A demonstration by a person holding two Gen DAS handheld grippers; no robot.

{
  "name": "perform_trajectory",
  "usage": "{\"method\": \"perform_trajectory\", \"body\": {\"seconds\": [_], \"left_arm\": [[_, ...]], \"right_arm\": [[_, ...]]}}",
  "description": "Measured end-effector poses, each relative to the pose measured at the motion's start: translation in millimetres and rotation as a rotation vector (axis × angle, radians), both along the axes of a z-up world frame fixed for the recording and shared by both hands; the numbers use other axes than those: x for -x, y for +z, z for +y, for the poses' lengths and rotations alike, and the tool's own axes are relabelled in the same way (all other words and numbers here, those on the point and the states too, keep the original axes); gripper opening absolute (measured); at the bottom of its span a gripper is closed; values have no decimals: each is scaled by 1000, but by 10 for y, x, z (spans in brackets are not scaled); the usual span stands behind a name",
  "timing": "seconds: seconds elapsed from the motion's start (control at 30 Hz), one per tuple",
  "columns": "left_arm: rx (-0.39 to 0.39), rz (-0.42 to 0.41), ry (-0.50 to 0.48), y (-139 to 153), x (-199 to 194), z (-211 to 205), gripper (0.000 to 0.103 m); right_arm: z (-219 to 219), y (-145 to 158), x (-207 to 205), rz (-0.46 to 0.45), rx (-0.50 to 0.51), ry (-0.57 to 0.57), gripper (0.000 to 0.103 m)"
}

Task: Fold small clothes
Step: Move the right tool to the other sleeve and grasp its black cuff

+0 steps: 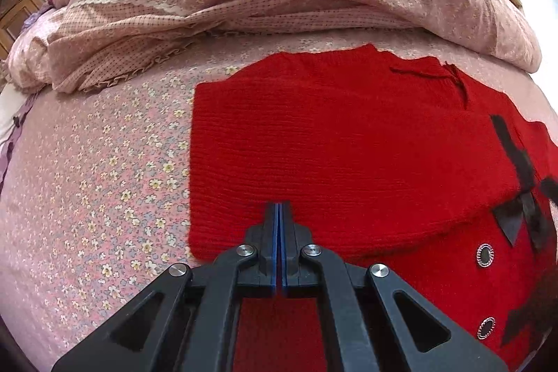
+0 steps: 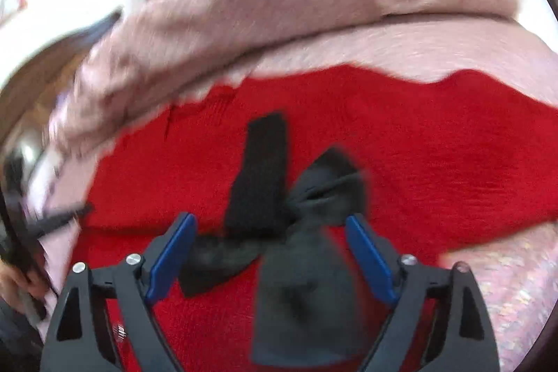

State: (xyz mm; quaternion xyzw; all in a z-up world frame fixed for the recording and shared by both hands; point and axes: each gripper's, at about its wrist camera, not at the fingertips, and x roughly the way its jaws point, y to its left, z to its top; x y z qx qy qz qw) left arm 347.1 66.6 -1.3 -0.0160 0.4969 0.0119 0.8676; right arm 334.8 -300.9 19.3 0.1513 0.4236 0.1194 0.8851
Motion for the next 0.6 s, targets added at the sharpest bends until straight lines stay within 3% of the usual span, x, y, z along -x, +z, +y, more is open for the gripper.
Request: {"method": "perform_trajectory", "body": {"seconds": [0.13,0.23,0.33,0.47,0.6], "left_arm": [[-18,-17,-16,5,48,-80,0],[-43,-30,-19,-14,81,-133,0],[-45,-42,-3,-15,84,-142,3],[32,-44,63,-26,45,-65,15],[86,-49,92,-62,42,-7,16]], "right_arm": [[-734,258,118,-27,34,-132,91],[-1562,390,344,-60,111,-230,91],[-2397,384,594,-27,121,-377,91],[-3310,289,893,10,-31,-553,91],[-3806,67,1080,30,-249,-651,91]]}}
